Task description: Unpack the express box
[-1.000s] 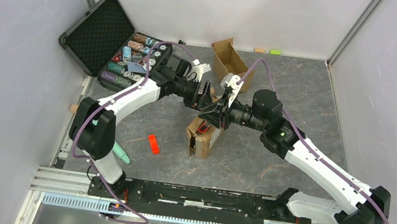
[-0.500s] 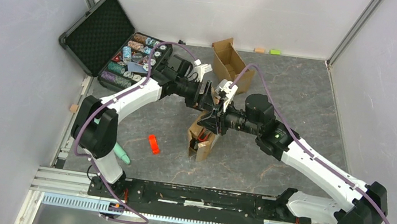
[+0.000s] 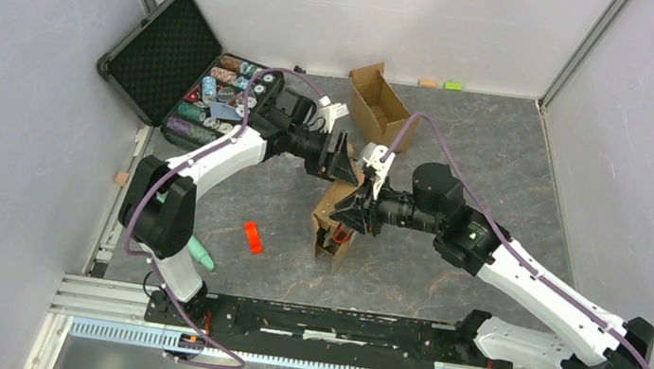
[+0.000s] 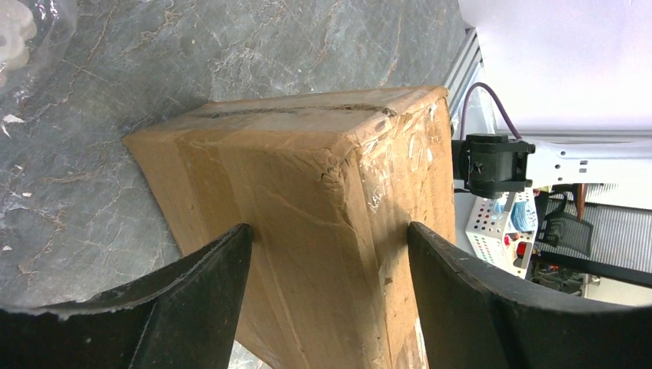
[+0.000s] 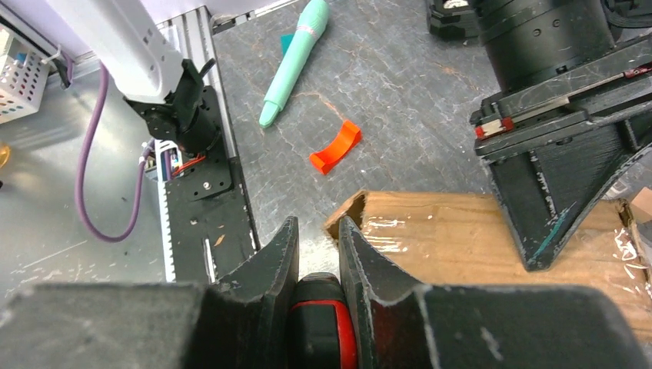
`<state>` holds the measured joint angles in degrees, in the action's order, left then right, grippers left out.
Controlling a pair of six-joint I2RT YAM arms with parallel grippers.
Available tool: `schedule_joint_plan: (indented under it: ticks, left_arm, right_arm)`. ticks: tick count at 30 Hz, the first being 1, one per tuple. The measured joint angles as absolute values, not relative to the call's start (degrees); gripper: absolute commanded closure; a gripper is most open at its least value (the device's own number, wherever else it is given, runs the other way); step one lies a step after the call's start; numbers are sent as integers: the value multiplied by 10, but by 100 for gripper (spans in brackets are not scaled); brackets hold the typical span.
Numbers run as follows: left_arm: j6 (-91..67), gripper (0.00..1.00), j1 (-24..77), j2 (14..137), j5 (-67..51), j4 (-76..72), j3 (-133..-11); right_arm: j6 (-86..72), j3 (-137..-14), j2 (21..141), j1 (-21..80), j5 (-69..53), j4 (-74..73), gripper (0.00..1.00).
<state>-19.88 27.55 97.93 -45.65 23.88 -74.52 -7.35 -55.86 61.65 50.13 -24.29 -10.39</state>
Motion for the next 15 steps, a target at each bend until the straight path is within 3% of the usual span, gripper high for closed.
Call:
schedule_joint_plan:
  ticks: [9,15]
  left_arm:
    - [-199,20,270,979,-454,239,-750]
    - [-199,18,271,979,-444,241,-759]
  right_arm:
    - [-67,-591,573,513,-210,-190,100]
    - [-97,-704,594,511,-102,-274,100]
